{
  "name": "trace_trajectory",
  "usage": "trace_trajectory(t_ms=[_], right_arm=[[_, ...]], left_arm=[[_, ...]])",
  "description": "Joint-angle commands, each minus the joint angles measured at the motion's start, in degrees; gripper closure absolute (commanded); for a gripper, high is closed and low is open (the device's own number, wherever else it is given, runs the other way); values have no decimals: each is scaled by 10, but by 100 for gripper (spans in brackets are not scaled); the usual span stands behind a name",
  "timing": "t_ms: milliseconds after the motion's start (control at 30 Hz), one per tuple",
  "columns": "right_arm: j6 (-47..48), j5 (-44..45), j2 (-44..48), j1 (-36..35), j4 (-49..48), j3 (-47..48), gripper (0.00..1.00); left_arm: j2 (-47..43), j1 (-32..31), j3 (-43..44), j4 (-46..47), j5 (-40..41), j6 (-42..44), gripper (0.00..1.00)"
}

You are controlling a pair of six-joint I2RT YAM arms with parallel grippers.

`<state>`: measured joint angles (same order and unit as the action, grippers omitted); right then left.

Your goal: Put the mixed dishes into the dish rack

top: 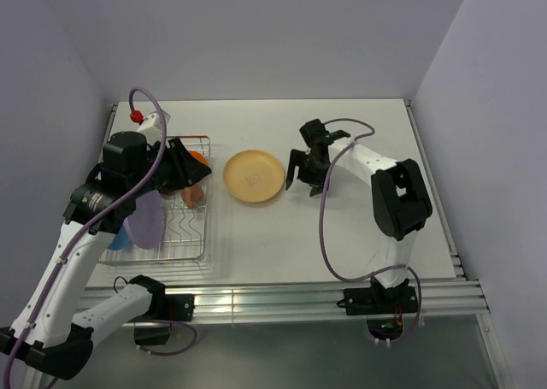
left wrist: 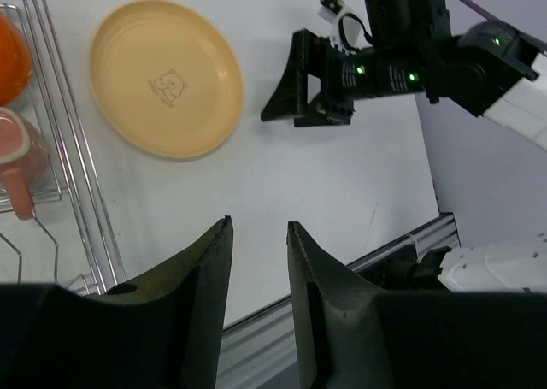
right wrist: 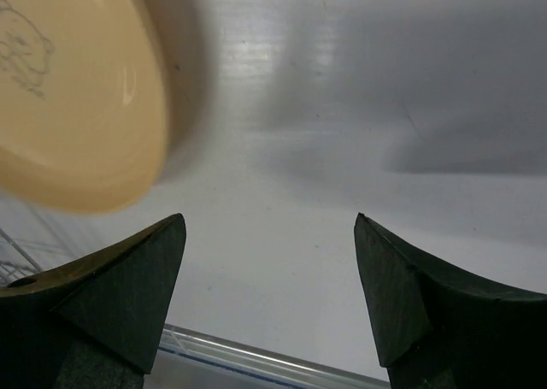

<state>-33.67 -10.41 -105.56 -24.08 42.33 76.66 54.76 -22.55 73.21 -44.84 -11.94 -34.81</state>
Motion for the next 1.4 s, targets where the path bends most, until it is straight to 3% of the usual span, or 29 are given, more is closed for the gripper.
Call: trace_trajectory(t_ms=[0,267,367,600,900,1033,1167,1233,1367], right_arm=[[-10,-2,-32,-9,-34,71,14],[-17,-9,-129,-36,-19,201,15],[-25,8,-197,-43,42,300,16],[-31,35,-258,-55,89,372,17],[-37,94,-301,-93,114,395,30],[-44,121,-302,-98,116,383,47],[-47,138,-288,-99,114,362,100],[-40,138,-273,-100,109,352,100],[-24,163,-143,-90,79,264,100]], left_arm=[[-34,-8,-19,27,-19,-28,62],[-77,-9,-46,3,-19,-47,65],[-88,-9,-48,-8,-18,-47,66],[-109,-9,-54,-25,-14,-54,65],[-124,-9,-48,-47,-3,-44,46],[-129,-8,-52,-46,-4,-45,40],[-130,-9,-61,-39,-8,-44,40],[-128,-9,-68,-30,-10,-45,40],[-113,-9,-79,-4,-25,-47,35]])
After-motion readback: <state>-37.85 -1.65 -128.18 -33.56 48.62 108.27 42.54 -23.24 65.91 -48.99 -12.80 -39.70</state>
